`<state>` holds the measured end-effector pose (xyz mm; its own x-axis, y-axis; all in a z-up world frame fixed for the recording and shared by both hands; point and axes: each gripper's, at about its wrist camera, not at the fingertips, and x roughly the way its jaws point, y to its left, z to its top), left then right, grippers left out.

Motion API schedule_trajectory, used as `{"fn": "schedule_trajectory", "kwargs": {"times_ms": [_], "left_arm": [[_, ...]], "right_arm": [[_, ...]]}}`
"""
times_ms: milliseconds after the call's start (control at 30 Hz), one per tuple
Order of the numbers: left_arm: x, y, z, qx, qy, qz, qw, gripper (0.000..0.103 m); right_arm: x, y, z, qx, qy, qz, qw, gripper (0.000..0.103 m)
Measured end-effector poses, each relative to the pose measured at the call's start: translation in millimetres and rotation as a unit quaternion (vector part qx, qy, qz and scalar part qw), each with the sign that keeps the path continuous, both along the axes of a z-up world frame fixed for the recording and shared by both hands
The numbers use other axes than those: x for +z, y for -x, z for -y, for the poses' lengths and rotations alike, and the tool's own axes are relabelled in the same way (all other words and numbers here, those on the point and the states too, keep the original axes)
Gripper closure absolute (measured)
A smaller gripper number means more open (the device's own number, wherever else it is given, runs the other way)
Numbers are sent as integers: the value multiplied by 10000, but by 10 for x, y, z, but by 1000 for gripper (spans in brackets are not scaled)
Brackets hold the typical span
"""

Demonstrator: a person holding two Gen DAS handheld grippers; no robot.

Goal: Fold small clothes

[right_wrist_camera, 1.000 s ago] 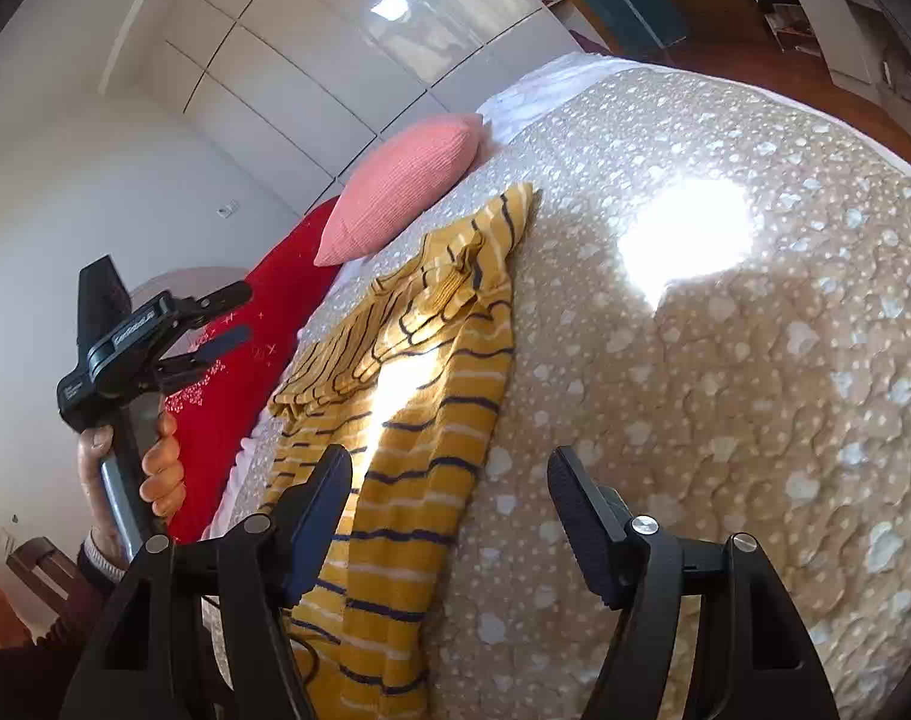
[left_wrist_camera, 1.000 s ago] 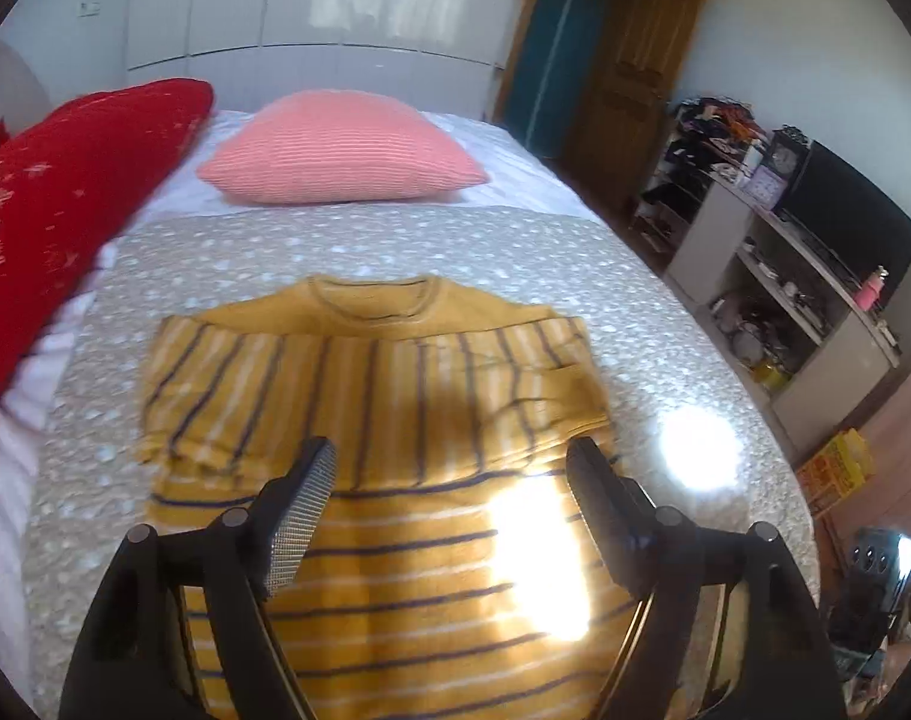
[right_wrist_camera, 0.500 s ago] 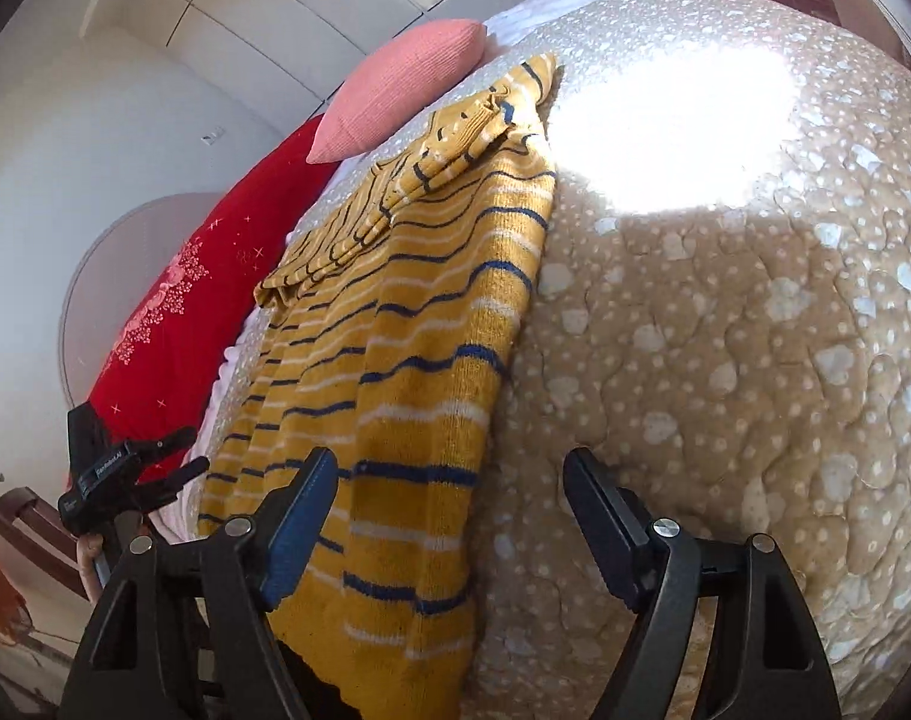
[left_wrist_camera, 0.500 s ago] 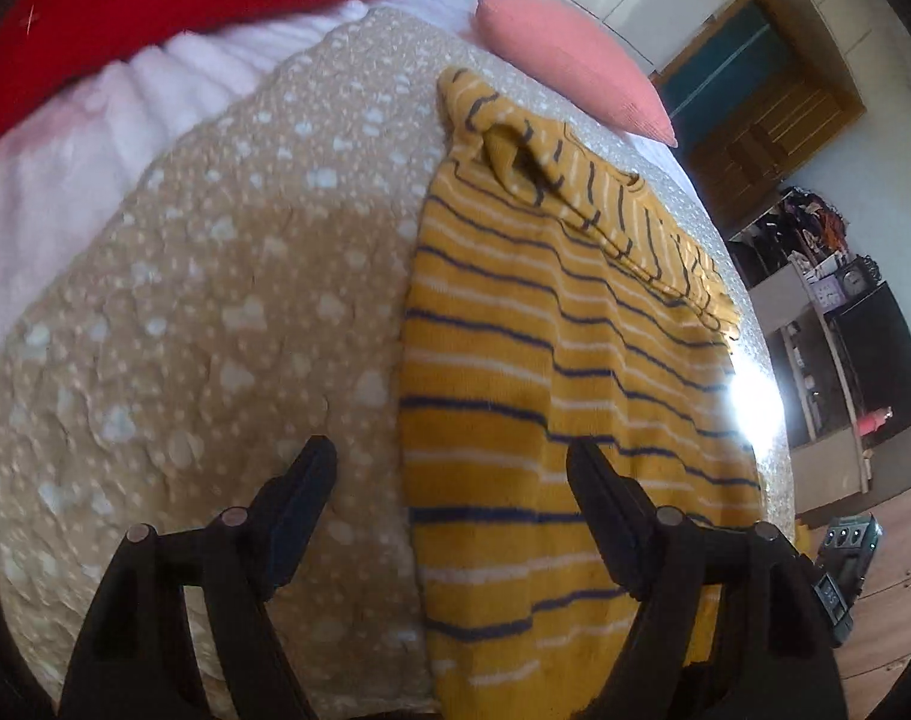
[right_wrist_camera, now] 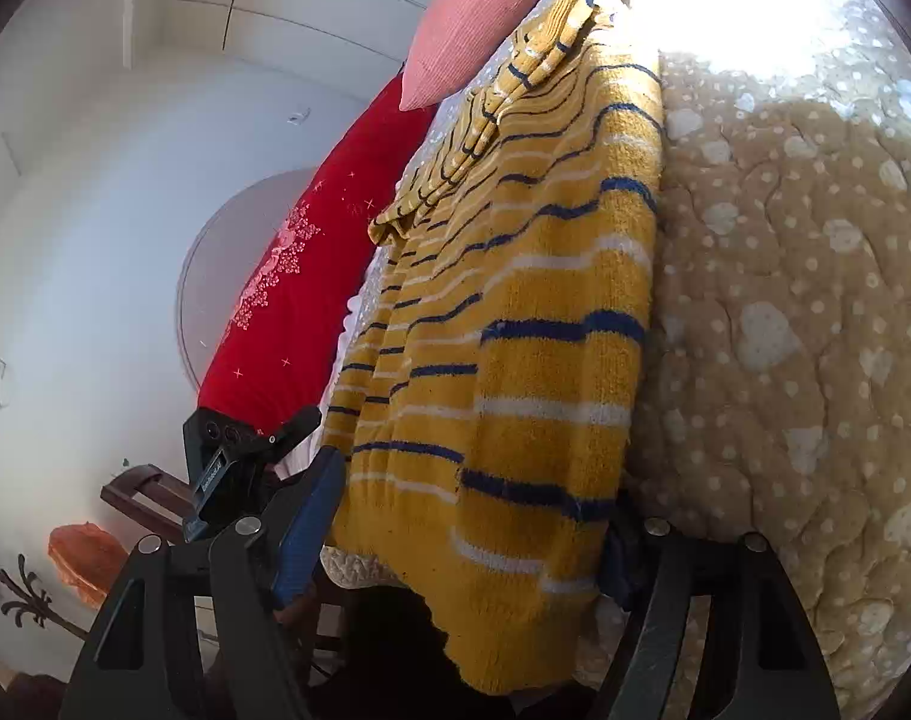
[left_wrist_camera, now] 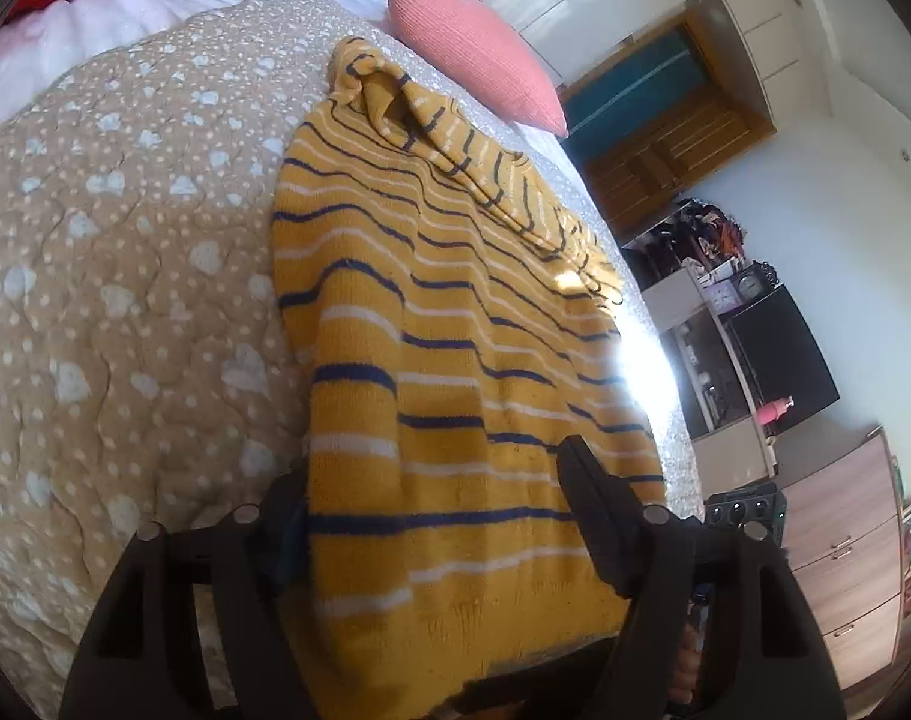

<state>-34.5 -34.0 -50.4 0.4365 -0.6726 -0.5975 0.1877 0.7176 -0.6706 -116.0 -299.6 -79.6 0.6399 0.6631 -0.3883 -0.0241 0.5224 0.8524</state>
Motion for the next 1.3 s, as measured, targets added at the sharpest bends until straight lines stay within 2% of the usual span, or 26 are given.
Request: {"fn": "schedule_trajectory", "kwargs": {"times_ms": [67, 133, 167, 200, 233, 267, 300, 367, 500, 700, 767, 867, 933, 1133, 1233, 1300], "left_arm": [[20, 56, 46, 48, -299, 28, 9995, 31], [63, 90, 165, 131, -779, 95, 9968, 33], [74, 103, 229, 218, -1130, 116, 9933, 49], [72, 92, 263, 268, -1439, 104, 9892, 80], [84, 53, 297, 306, -1781, 58, 9835, 94], [99, 14, 275, 286, -1702, -23, 9850, 93], [126, -9, 231, 343, -1587, -84, 9867, 93], [247, 34, 165, 485, -1581, 14, 9862, 93], [465, 328, 105, 582, -1449, 295, 9873, 93], [395, 745, 52, 399, -895, 133, 9951, 93], [312, 778, 63, 365, -892, 16, 9953, 93], [272, 595, 0, 343, -932, -168, 9949, 93], [360, 449, -92, 378, -729, -126, 9965, 93], [704, -21, -147, 581, -612, 149, 9963, 93], [845, -401, -44, 621, -875, 321, 9937, 93], [832, -730, 39, 617, -970, 209, 9932, 93]], "right_arm": [[8, 37, 5, -42, 74, 8, 10000, 27], [18, 76, -39, -166, 249, 16, 9996, 30], [25, 93, -71, -250, 332, 18, 9991, 34], [37, 83, -124, -336, 416, 5, 9986, 46], [37, 87, -121, -429, 488, -65, 9979, 56], [22, 82, -106, -512, 562, -214, 9969, 82], [8, 56, -71, -549, 590, -379, 9960, 91], [-13, 50, 30, -511, 292, -445, 9973, 91], [173, 221, 63, -479, 350, -61, 9982, 92], [354, 673, 117, -293, 256, 227, 9990, 93], [323, 829, 108, -228, 302, 138, 9992, 92], [237, 907, 90, -157, 556, -133, 9982, 92], [242, 843, 128, -108, 323, -153, 9993, 92], [646, 365, 231, 70, 59, 361, 9993, 91], [850, 35, 271, 12, 212, 545, 9983, 91], [942, -246, 299, -60, 334, 577, 9978, 91]]}}
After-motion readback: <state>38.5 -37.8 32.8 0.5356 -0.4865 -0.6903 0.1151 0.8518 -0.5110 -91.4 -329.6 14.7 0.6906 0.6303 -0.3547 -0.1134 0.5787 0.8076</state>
